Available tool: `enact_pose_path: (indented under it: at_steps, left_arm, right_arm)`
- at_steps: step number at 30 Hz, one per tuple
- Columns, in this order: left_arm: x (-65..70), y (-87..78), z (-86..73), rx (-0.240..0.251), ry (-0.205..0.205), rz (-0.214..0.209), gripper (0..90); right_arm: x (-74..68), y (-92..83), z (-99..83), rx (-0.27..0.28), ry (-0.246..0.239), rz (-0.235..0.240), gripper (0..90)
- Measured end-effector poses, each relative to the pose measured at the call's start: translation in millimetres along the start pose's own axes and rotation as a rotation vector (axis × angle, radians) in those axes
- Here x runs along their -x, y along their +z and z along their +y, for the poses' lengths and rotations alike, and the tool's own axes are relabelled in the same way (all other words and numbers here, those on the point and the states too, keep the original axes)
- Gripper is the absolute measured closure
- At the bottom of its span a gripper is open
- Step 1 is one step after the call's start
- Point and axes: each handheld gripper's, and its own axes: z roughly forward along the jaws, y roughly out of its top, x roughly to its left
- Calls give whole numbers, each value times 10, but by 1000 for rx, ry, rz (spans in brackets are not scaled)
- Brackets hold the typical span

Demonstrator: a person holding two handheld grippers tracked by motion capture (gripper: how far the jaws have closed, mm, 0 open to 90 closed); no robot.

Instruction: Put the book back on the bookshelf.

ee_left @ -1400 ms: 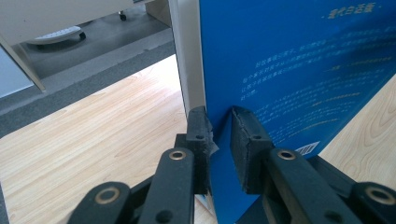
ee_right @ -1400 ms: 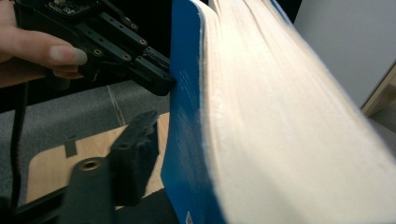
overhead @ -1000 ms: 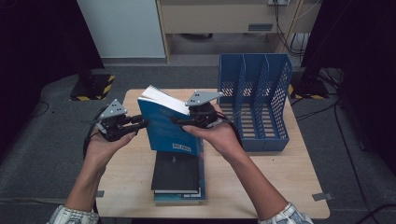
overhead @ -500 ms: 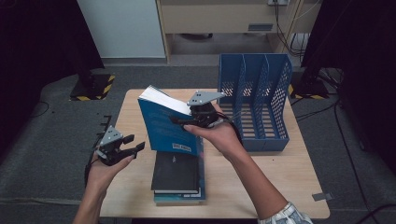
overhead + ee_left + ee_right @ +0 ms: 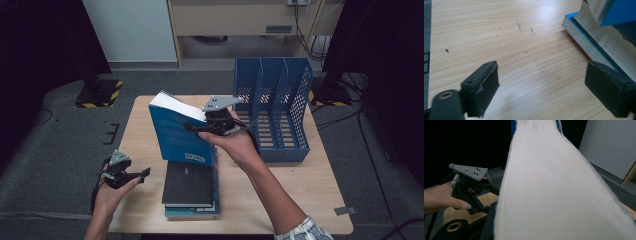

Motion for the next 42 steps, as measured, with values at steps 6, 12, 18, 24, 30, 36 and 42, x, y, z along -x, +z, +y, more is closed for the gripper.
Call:
enact_pose_path:
  at_steps: [6, 12, 18, 24, 30, 36, 42]
  left_arm:
    - [-42, 37, -37, -21, 2, -7, 79]
    - [-74, 82, -55, -51, -14, -13, 87]
    - [-77, 105, -57, -67, -13, -23, 93]
    - [-83, 128, -56, -74, -19, -34, 98]
    - [-62, 161, -64, -90, -11, -39, 99]
    - [-56, 161, -63, -92, -6, -35, 93]
    - [-42, 193, -87, -110, 6, -29, 93]
  right_arm:
    - [50, 11, 1, 9, 46, -12, 596]
    - [98, 46, 40, 2, 112, -39, 599]
    - [194, 87, 82, -4, 191, -43, 602]
    - [337, 68, 65, 4, 318, -44, 603]
    - [425, 43, 63, 10, 405, -49, 603]
    - [413, -18, 132, 10, 434, -77, 602]
    - [358, -142, 199, 22, 435, -108, 601]
